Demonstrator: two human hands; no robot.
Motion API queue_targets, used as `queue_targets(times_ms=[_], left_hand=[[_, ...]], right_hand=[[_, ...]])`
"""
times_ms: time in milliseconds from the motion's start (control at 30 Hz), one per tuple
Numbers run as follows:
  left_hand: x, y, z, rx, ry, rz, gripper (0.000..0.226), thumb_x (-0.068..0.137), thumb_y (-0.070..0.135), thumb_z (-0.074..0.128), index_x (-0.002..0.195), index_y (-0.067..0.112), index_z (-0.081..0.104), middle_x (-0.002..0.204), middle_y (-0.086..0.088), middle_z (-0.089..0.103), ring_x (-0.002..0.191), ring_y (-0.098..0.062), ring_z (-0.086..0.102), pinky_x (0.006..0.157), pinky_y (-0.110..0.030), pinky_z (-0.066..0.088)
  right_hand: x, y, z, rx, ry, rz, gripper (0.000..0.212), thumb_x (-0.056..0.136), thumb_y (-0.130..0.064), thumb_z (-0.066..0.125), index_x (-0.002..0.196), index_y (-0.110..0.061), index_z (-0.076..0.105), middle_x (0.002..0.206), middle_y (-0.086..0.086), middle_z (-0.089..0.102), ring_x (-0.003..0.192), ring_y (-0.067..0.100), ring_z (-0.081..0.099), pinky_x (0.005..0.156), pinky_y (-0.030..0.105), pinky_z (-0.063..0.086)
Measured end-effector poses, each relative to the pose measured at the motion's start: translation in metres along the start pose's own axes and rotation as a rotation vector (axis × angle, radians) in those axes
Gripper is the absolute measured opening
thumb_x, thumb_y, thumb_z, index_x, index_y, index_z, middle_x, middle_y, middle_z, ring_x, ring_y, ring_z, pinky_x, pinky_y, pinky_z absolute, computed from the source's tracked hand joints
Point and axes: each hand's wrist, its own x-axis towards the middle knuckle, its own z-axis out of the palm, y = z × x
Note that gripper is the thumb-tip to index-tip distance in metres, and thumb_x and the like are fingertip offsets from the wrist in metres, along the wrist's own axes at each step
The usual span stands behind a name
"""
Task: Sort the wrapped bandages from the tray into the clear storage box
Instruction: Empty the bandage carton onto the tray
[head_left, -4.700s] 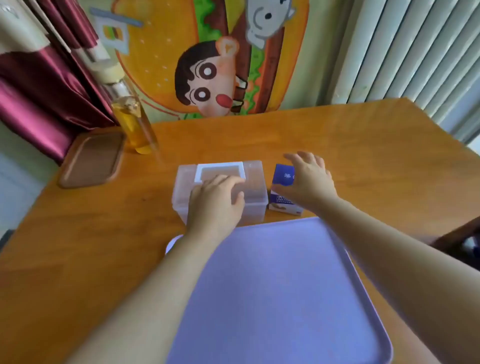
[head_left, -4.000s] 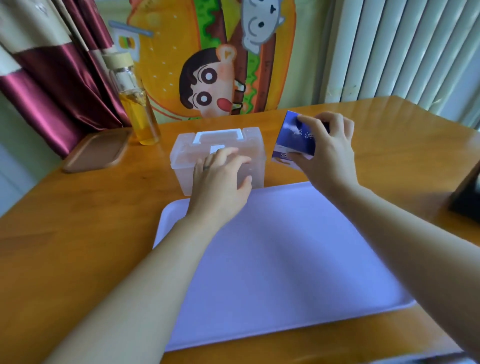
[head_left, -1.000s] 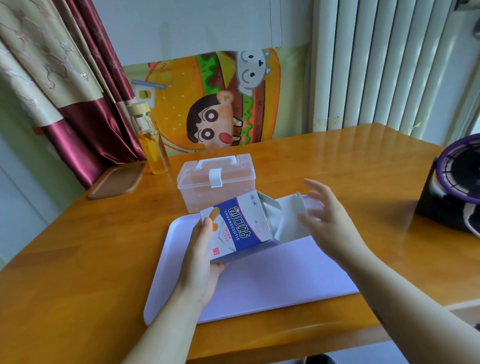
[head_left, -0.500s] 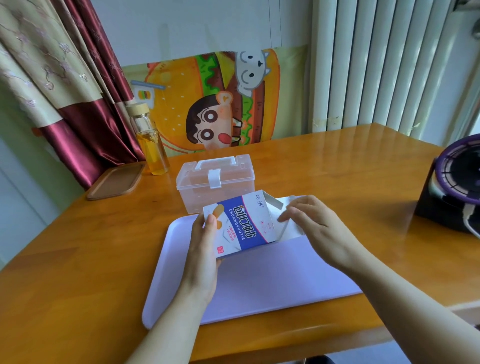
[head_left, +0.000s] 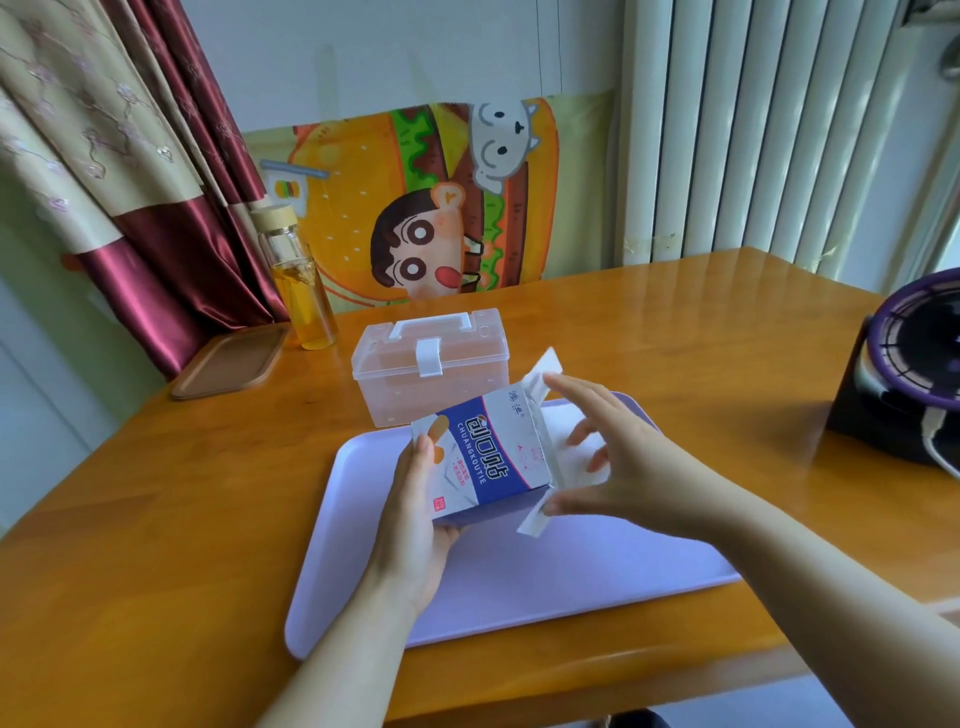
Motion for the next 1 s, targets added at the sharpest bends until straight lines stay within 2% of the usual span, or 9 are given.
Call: queue_targets(times_ms=[133, 300, 367, 467, 533, 633, 767, 900, 1000], left_hand=[[-0.004, 0.003, 0.003, -0.017, -0.054, -0.016, 0.030, 0.088, 0.043, 0.038, 0.107, 0.032, 0.058, 0.091, 0.005, 0.072, 0.089, -0.011, 0.069, 0.074, -0.036, 0.057], [-0.003, 0.010, 0.001, 0.100, -0.100, -0.094, 0.036, 0.087, 0.049, 0.041, 0.115, 0.033, 0.057, 0.101, 0.002, 0.071, 0.095, -0.014, 0.067, 0.076, -0.034, 0.056], [-0.002, 0.015, -0.002, 0.315, -0.100, -0.020, 0.051, 0.087, 0.060, 0.043, 0.133, 0.038, 0.042, 0.124, 0.010, 0.059, 0.113, -0.009, 0.055, 0.087, -0.028, 0.049], [-0.008, 0.033, -0.004, 0.709, -0.138, 0.267, 0.088, 0.069, 0.078, 0.049, 0.142, 0.049, 0.009, 0.143, 0.035, 0.019, 0.135, 0.008, 0.020, 0.091, -0.005, 0.032], [-0.013, 0.040, -0.001, 1.043, -0.256, 0.462, 0.109, 0.057, 0.083, 0.057, 0.140, 0.054, -0.008, 0.141, 0.044, -0.001, 0.136, 0.015, 0.000, 0.110, -0.014, 0.018], [-0.013, 0.041, 0.004, 1.491, -0.360, 0.594, 0.123, 0.062, 0.076, 0.062, 0.135, 0.047, -0.033, 0.151, 0.027, -0.014, 0.137, 0.008, -0.021, 0.118, -0.039, -0.007], [-0.008, 0.038, 0.005, 1.596, -0.342, 0.587, 0.124, 0.066, 0.072, 0.062, 0.125, 0.047, -0.044, 0.156, 0.015, -0.005, 0.138, 0.004, -0.016, 0.114, -0.036, -0.019], [-0.008, 0.034, 0.007, 1.539, -0.356, 0.535, 0.125, 0.066, 0.067, 0.067, 0.126, 0.047, -0.041, 0.154, 0.016, 0.009, 0.136, 0.004, -0.004, 0.112, -0.031, -0.018], [-0.007, 0.037, 0.007, 1.494, -0.353, 0.514, 0.123, 0.066, 0.065, 0.069, 0.126, 0.048, -0.037, 0.153, 0.017, 0.013, 0.132, 0.009, -0.003, 0.113, -0.029, -0.016]], right_hand=[[0.005, -0.006, -0.004, -0.135, -0.094, -0.061, 0.103, 0.063, -0.047, 0.080, 0.132, -0.056, 0.005, 0.126, -0.048, 0.014, 0.115, -0.017, 0.011, 0.101, 0.017, 0.026], [0.009, -0.014, -0.005, -0.237, -0.017, -0.112, 0.094, 0.064, -0.046, 0.080, 0.139, -0.032, 0.024, 0.133, -0.020, 0.037, 0.120, -0.004, 0.020, 0.099, 0.019, 0.029], [0.010, -0.013, -0.005, -0.306, 0.001, -0.135, 0.093, 0.064, -0.047, 0.079, 0.138, -0.029, 0.025, 0.132, -0.016, 0.039, 0.116, -0.001, 0.023, 0.096, 0.023, 0.033], [0.009, -0.011, -0.002, -0.420, 0.038, -0.163, 0.092, 0.064, -0.052, 0.076, 0.138, -0.030, 0.026, 0.128, -0.016, 0.040, 0.112, 0.001, 0.024, 0.083, 0.023, 0.027], [0.007, -0.011, 0.000, -0.445, 0.047, -0.174, 0.092, 0.064, -0.053, 0.076, 0.138, -0.029, 0.027, 0.127, -0.015, 0.041, 0.111, 0.002, 0.026, 0.079, 0.022, 0.023], [0.006, -0.013, 0.004, -0.469, 0.031, -0.195, 0.094, 0.062, -0.052, 0.077, 0.139, -0.026, 0.030, 0.122, -0.013, 0.043, 0.112, 0.008, 0.030, 0.081, 0.024, 0.027], [0.004, -0.012, 0.008, -0.501, 0.024, -0.218, 0.094, 0.062, -0.056, 0.075, 0.139, -0.025, 0.030, 0.120, -0.012, 0.044, 0.112, 0.010, 0.033, 0.085, 0.020, 0.026], [0.003, -0.008, 0.011, -0.486, 0.034, -0.247, 0.094, 0.063, -0.055, 0.075, 0.139, -0.024, 0.031, 0.123, -0.009, 0.046, 0.115, 0.013, 0.035, 0.088, 0.020, 0.028], [0.000, -0.010, 0.005, -0.423, -0.047, -0.212, 0.104, 0.067, -0.053, 0.075, 0.147, -0.026, 0.015, 0.144, -0.012, 0.028, 0.136, 0.007, 0.015, 0.106, 0.020, 0.020]])
